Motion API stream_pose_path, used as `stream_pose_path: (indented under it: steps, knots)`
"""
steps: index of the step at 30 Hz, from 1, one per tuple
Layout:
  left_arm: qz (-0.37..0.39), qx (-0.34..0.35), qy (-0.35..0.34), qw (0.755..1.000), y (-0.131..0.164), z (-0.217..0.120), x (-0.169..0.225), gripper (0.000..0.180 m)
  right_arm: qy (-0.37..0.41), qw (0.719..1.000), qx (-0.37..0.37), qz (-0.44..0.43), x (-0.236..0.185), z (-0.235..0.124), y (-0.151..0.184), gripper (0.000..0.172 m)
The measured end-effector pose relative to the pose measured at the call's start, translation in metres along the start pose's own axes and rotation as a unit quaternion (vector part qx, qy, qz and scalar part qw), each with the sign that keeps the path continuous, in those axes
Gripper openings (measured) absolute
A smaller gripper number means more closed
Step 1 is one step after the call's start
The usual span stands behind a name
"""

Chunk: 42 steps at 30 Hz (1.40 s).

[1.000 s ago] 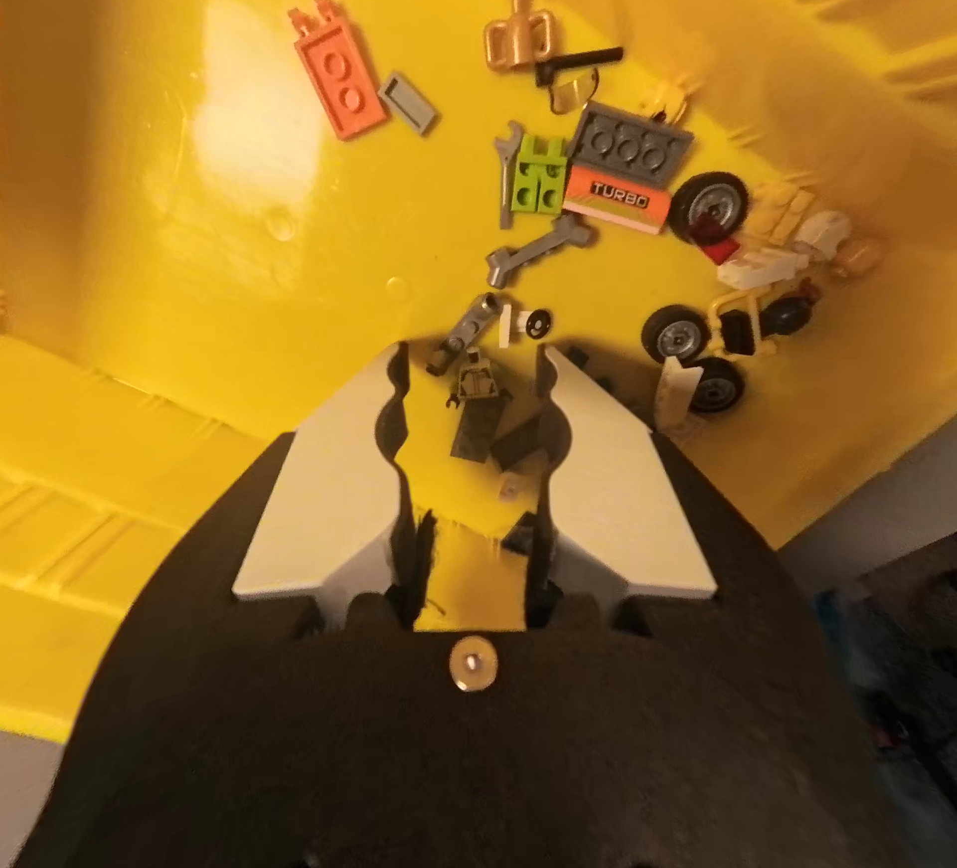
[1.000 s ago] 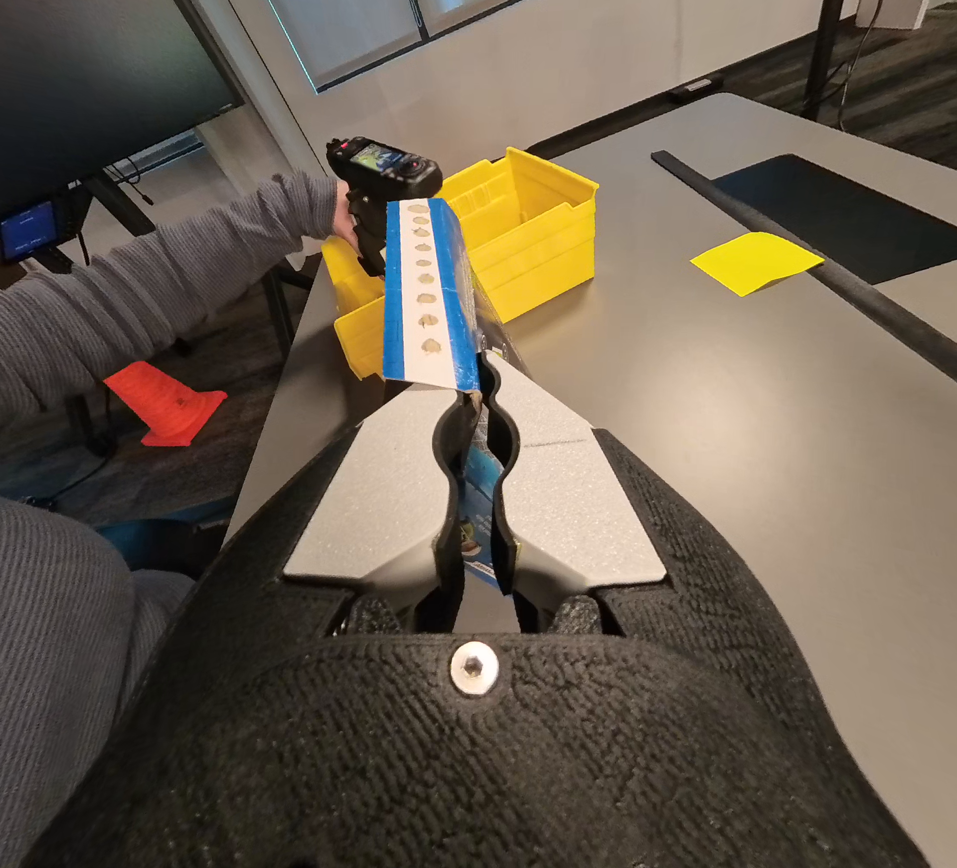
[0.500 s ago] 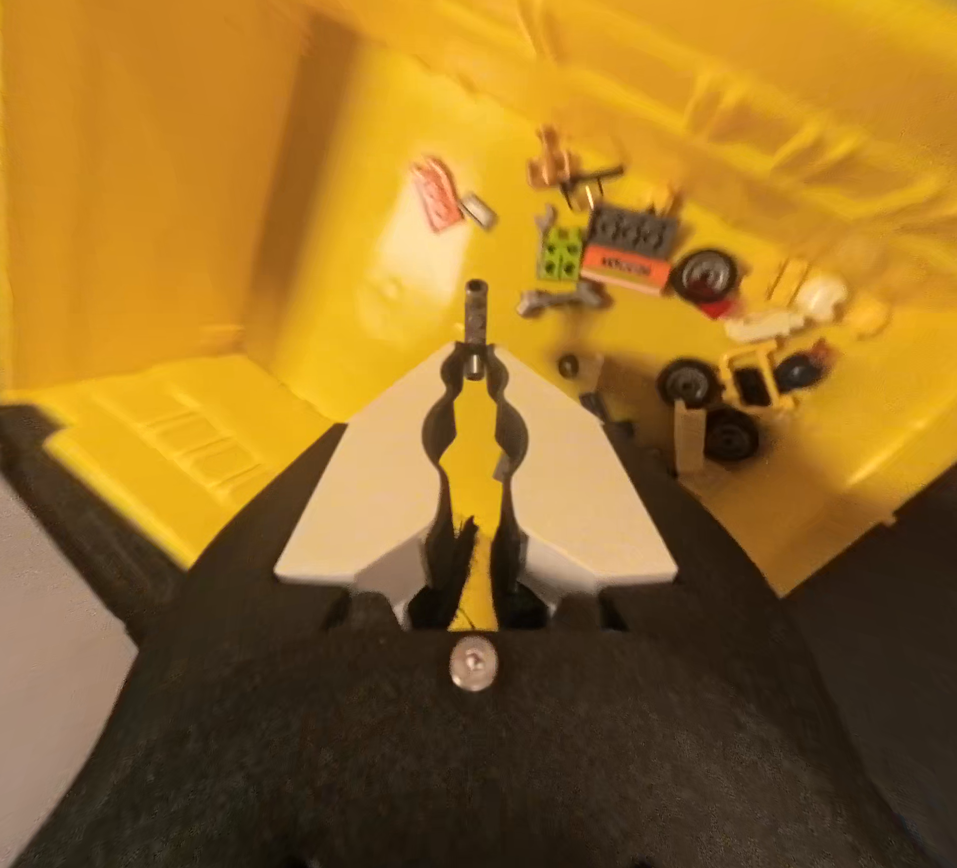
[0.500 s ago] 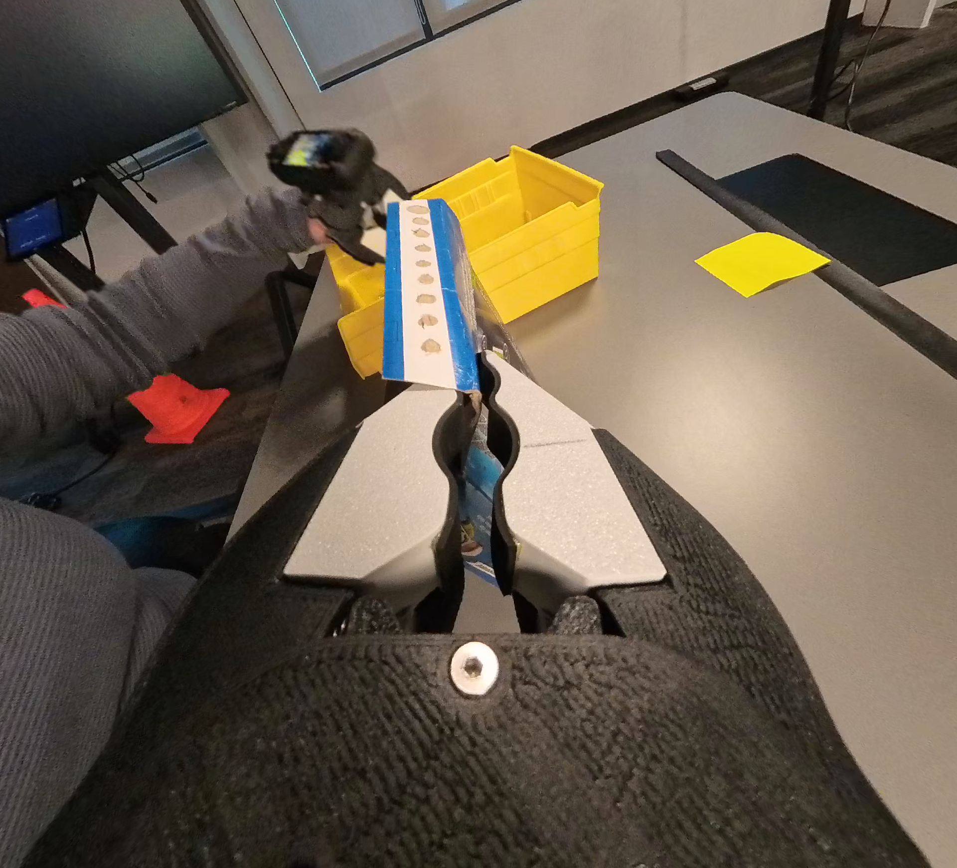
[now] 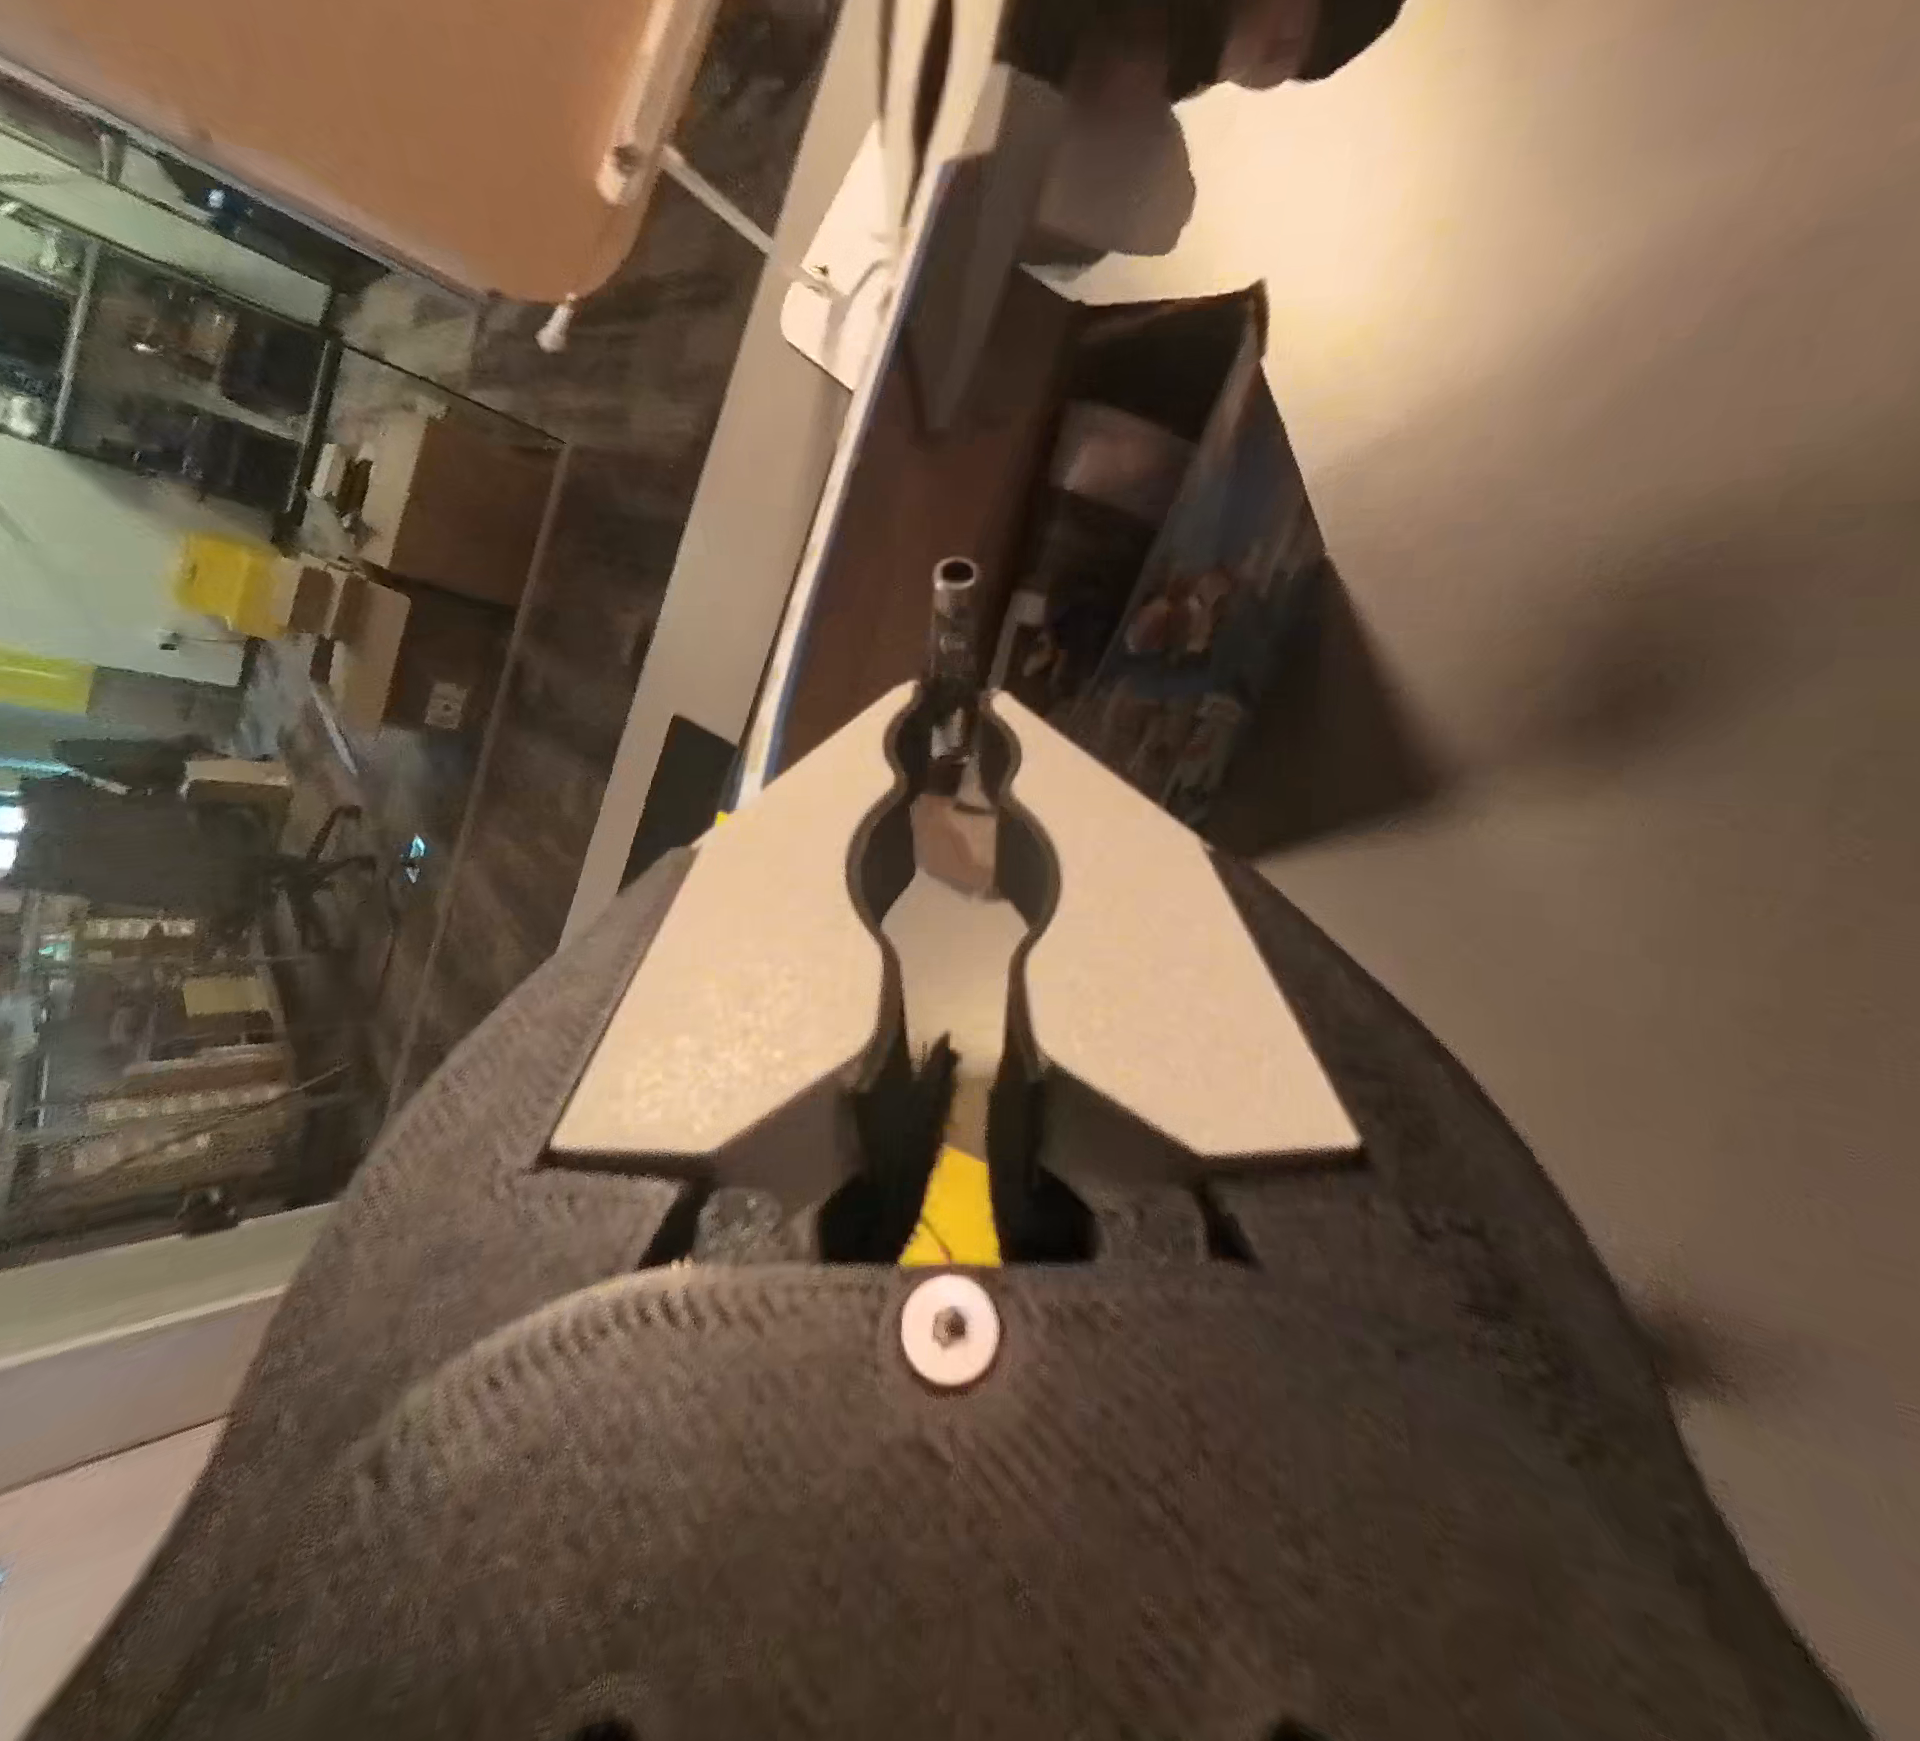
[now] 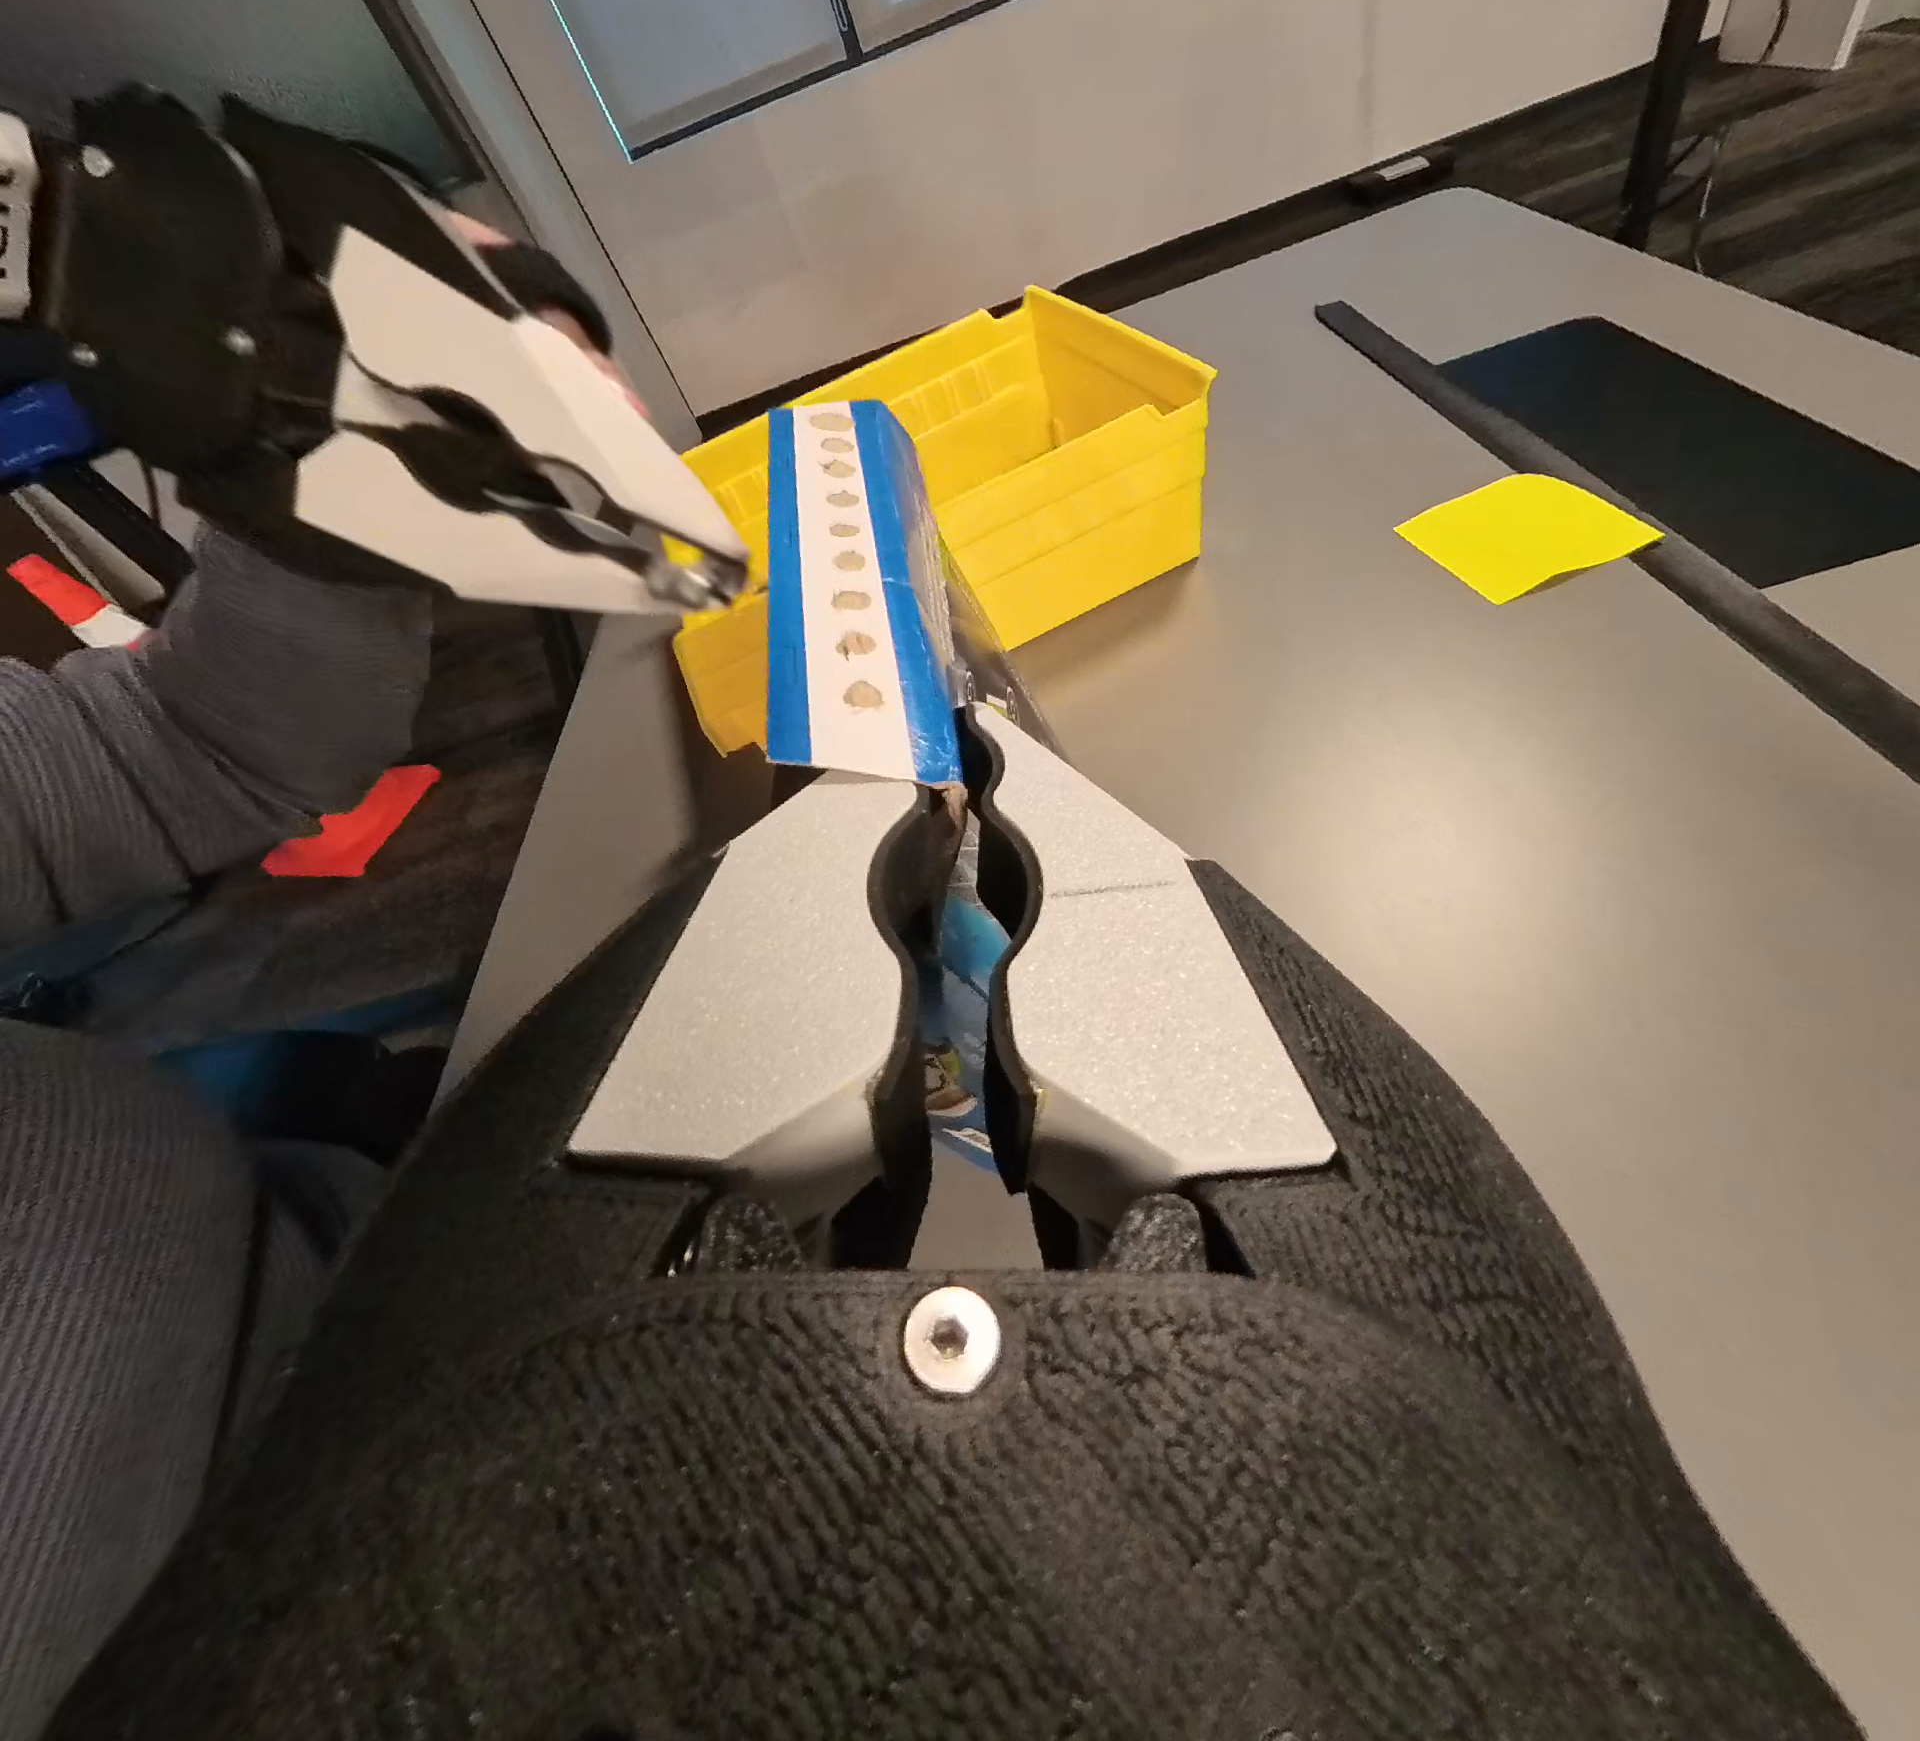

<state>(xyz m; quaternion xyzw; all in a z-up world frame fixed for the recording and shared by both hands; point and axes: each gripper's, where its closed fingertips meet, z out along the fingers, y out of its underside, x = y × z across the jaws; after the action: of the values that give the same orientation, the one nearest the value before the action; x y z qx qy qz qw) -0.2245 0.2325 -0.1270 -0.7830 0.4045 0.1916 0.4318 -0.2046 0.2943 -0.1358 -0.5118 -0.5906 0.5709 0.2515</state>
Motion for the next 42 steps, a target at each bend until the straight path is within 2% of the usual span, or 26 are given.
stream_pose_path:
  steps: [7, 14, 19, 22, 25, 28, 31, 33, 35, 42]
  knots:
    - [0.030, -0.076, 0.075, 0.994, 0.012, 0.035, 0.019, 0.007, -0.006, 1.000, -0.003, -0.003, -0.004, 0.003, 0.000, 0.000]
    - [-0.025, -0.051, 0.121, 0.991, -0.003, 0.037, 0.028, 0.018, -0.009, 1.000, -0.002, -0.001, -0.004, 0.003, 0.000, 0.000]
    - [-0.011, -0.046, 0.069, 0.997, 0.001, 0.022, 0.010, 0.019, -0.004, 1.000, 0.001, 0.001, -0.001, 0.002, 0.000, 0.000]
    - [-0.073, -0.027, 0.013, 0.997, 0.014, -0.016, -0.016, 0.018, 0.000, 1.000, 0.005, 0.004, 0.003, -0.001, 0.000, 0.000]
    - [-0.152, -0.075, -0.054, 0.984, 0.065, -0.057, -0.043, 0.022, 0.002, 1.000, 0.008, 0.009, 0.006, -0.003, 0.000, 0.000]
    - [-0.244, -0.202, -0.066, 0.946, 0.151, -0.082, -0.043, 0.038, 0.000, 1.000, 0.010, 0.013, 0.006, -0.002, 0.000, 0.000]
    - [-0.306, -0.319, 0.005, 0.897, 0.229, -0.086, -0.009, 0.050, -0.003, 1.000, 0.008, 0.011, 0.004, -0.001, 0.000, 0.000]
    - [-0.288, -0.373, 0.063, 0.880, 0.266, -0.085, 0.018, 0.054, -0.003, 1.000, 0.007, 0.009, 0.003, 0.000, 0.000, 0.000]
    - [-0.273, -0.405, 0.100, 0.867, 0.290, -0.084, 0.036, 0.054, -0.003, 1.000, 0.007, 0.009, 0.003, 0.000, 0.000, 0.000]
    - [-0.344, -0.400, 0.144, 0.837, 0.312, -0.064, 0.052, 0.057, -0.006, 1.000, 0.008, 0.014, 0.003, 0.000, 0.000, 0.000]
